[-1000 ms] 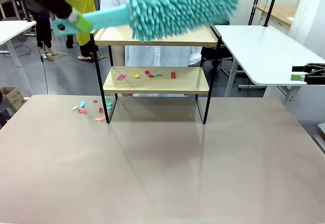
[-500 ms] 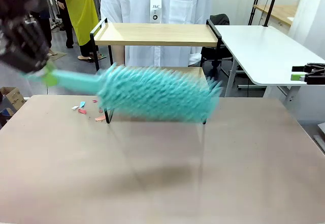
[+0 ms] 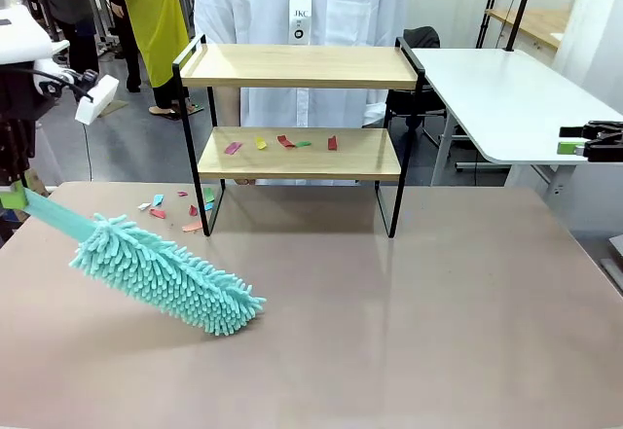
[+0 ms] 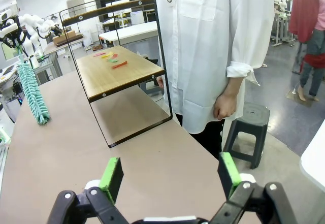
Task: Clean the shelf.
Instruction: Clean the specific section of the Shelf indicated by the human with the Duster.
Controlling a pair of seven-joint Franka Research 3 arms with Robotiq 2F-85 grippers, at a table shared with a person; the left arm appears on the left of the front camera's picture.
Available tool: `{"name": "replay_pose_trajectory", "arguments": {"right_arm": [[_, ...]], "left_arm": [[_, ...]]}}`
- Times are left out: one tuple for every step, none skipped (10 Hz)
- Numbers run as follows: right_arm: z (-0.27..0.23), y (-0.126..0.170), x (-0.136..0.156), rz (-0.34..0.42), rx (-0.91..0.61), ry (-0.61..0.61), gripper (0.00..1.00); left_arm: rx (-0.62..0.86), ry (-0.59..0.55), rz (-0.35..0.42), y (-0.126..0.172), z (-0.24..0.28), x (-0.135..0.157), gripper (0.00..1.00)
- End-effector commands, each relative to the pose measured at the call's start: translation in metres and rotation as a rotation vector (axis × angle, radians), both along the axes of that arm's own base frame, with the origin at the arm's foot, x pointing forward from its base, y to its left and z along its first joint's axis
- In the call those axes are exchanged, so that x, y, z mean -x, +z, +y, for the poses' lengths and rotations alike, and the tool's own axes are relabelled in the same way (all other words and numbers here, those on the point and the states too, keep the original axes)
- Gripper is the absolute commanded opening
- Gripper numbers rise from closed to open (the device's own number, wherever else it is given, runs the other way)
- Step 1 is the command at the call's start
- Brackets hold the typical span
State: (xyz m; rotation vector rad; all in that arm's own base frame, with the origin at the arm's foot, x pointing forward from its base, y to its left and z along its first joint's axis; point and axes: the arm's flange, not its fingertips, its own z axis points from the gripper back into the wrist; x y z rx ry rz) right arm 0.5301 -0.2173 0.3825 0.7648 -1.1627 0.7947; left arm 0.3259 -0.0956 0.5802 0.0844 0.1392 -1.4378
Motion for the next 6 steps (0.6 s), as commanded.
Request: {"name": "replay_pose_trajectory", "arguments": {"right_arm": [[0.002,0.003,-0.001,-0.005,0.003,-0.001,1.00],[0.002,0.003,-0.001,-0.005,0.003,-0.001,1.00],[0.002,0.003,-0.001,-0.005,0.003,-0.001,1.00],[0.002,0.003,-0.001,-0.005,0.003,-0.001,1.00],[0.002,0.003,-0.001,-0.005,0.003,-0.001,1.00],[0.002,0.003,-0.001,-0.005,0.003,-0.001,1.00]], "left_arm": [[0.032,0.013,-0.037,0.022,0.003,-0.001,0.13],[0.000,0.000,0.000,0.000,0.000,0.000,0.13],[0.000,0.000,0.000,0.000,0.000,0.000,0.13],[0.000,0.000,0.000,0.000,0.000,0.000,0.13],[0.000,0.000,0.000,0.000,0.000,0.000,0.13],[0.000,0.000,0.000,0.000,0.000,0.000,0.13]]}}
